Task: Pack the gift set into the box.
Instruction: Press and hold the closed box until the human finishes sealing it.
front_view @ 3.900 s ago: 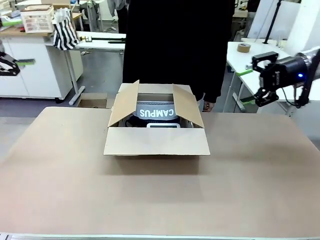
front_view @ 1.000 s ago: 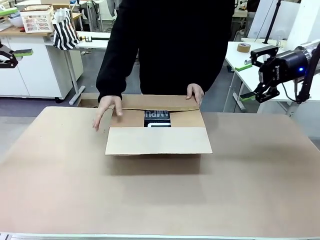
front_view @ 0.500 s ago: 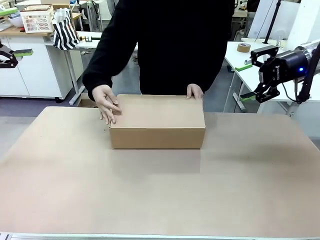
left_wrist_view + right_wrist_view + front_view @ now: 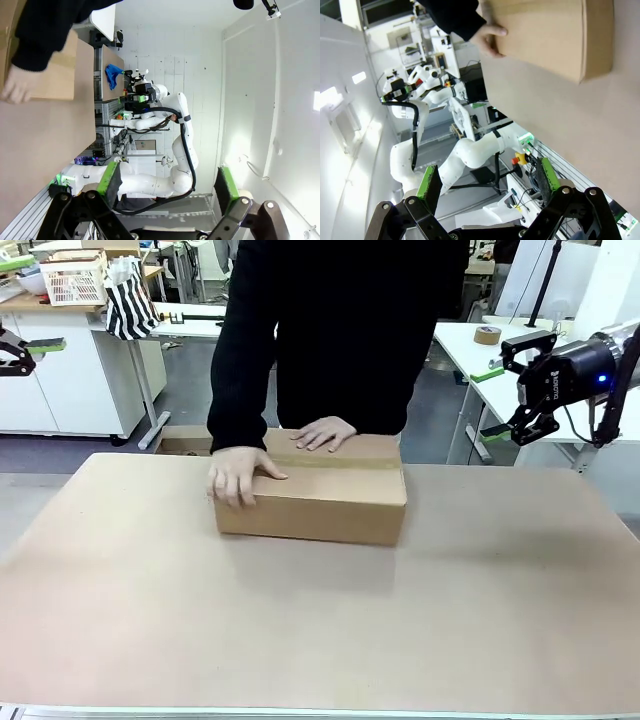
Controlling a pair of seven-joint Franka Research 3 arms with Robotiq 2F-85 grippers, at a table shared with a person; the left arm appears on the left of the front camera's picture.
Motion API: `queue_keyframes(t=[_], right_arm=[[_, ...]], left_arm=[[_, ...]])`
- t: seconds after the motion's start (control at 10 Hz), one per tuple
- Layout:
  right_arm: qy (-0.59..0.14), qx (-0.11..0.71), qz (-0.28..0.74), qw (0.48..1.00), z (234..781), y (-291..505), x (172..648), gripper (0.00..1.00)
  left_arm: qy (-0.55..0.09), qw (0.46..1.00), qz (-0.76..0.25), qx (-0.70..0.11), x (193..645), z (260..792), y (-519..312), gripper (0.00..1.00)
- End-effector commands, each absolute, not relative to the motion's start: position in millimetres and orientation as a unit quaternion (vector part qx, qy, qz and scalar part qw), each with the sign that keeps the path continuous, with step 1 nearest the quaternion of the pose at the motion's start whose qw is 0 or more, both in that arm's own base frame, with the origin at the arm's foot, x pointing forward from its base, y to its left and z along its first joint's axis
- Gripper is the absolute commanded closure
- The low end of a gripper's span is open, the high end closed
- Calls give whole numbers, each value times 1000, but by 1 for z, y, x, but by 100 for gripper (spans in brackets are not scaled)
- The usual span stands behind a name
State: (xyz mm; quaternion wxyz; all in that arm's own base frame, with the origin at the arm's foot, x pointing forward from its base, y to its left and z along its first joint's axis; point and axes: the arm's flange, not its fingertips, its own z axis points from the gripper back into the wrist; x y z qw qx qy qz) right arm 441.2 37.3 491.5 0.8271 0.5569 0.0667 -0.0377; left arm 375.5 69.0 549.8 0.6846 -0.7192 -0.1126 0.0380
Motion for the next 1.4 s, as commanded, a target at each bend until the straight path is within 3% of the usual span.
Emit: queue_keyframes(t=[0.0, 1.3], right_arm=[[77, 550, -38, 831, 495, 35, 440, 0], [77, 550, -38, 831, 495, 35, 440, 0]], left_arm=[[-114, 676, 34, -728, 374, 550, 67, 0], [-114, 676, 34, -728, 374, 550, 67, 0]])
